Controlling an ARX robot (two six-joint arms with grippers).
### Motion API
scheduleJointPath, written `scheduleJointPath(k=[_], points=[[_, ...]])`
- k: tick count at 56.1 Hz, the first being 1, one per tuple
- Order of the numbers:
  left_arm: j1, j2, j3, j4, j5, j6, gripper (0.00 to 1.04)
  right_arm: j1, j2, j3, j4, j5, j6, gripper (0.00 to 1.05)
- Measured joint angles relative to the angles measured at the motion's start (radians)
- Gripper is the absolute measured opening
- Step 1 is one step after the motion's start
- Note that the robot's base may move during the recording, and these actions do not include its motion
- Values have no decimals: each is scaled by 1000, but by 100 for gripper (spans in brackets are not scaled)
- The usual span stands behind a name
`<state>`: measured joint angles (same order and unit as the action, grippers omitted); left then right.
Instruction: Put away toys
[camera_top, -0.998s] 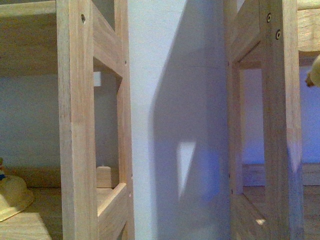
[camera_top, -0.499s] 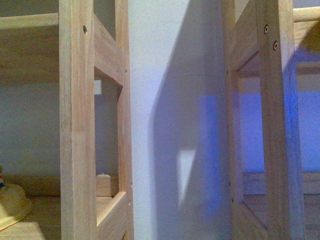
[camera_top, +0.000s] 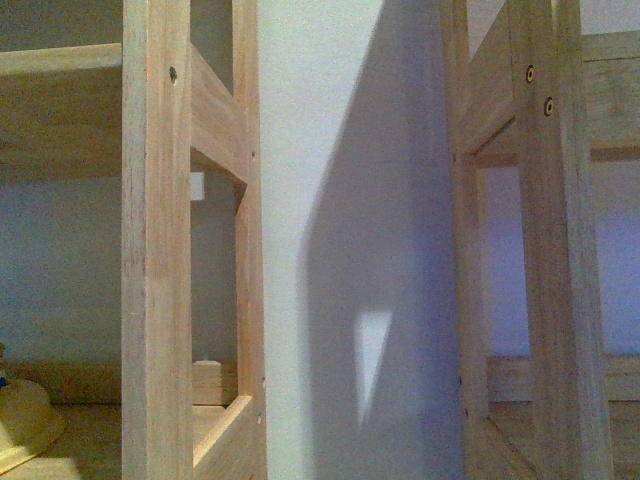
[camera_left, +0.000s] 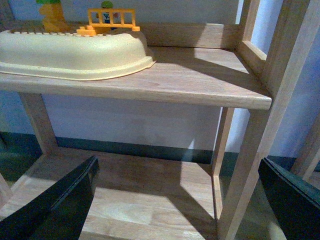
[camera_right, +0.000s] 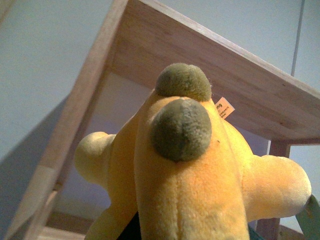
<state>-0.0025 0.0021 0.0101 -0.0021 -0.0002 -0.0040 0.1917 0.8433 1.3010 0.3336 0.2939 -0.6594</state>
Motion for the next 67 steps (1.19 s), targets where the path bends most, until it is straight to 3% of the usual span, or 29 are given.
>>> scheduleJointPath(k=[5, 15, 21, 33, 49, 67], points=[[0, 0, 0, 0, 0, 0, 98, -315, 22, 72, -112, -212, 256, 8], [0, 0, 0, 0, 0, 0, 98, -817, 100, 142, -120, -550, 696, 8], [0, 0, 0, 0, 0, 0, 98, -1008, 163, 166, -98, -674, 896, 8], [0, 0, 0, 0, 0, 0, 98, -970, 293, 251, -87, -703, 985, 8], [0, 0, 0, 0, 0, 0, 98, -812, 439, 406, -105, -681, 985, 8], [0, 0, 0, 0, 0, 0, 98, -612, 564, 424, -65, -669, 984, 8]])
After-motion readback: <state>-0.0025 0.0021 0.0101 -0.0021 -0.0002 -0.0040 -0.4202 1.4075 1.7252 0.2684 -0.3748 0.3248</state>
